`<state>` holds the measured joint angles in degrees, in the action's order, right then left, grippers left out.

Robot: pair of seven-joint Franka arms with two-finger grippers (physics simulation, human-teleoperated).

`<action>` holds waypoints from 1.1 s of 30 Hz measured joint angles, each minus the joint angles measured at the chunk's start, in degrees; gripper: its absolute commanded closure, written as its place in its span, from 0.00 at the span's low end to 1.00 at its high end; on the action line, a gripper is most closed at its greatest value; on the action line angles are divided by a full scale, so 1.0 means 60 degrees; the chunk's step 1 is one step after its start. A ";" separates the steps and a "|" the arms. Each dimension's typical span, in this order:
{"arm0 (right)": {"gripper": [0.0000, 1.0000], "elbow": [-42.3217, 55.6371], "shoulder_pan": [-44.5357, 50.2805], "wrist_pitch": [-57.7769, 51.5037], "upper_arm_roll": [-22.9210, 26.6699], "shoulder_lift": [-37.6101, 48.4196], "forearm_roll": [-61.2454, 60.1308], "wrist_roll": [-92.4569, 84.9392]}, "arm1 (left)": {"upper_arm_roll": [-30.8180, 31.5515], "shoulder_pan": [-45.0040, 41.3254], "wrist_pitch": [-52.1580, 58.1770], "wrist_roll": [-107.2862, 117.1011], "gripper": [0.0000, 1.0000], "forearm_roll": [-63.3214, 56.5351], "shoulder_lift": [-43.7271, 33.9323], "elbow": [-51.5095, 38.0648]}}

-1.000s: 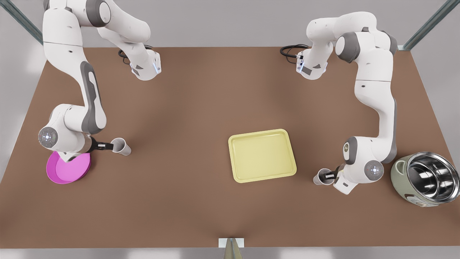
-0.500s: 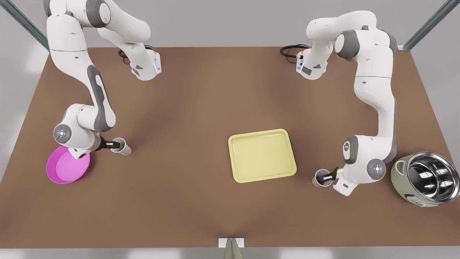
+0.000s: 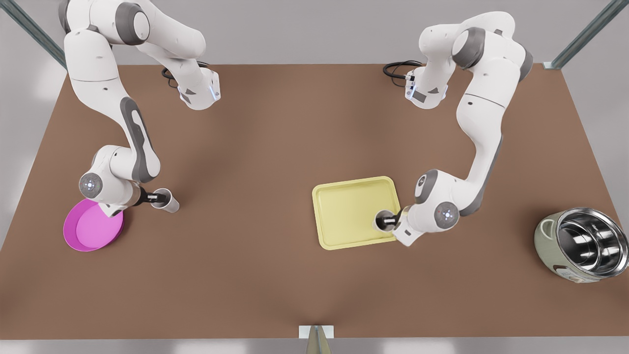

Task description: Use both arms to respectively pick up the white IKEA cups from the middle-left and middle-right positions, then place the white IKEA cups onto the middle-middle tray, ensuring that the cups remain upright and do not tip over

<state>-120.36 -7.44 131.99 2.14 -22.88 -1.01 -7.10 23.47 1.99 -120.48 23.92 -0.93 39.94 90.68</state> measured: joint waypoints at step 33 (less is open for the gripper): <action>0.79 0.8643 0.6139 -0.0821 -0.2690 -0.4718 -0.1087 0.2317 | -0.3422 -0.0865 0.5548 -0.0252 0.00 -0.0548 -0.4257 -0.1356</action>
<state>-68.50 29.40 127.06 -14.00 -51.18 -7.53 6.80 2.94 -3.20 -87.20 22.41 -4.22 14.40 82.54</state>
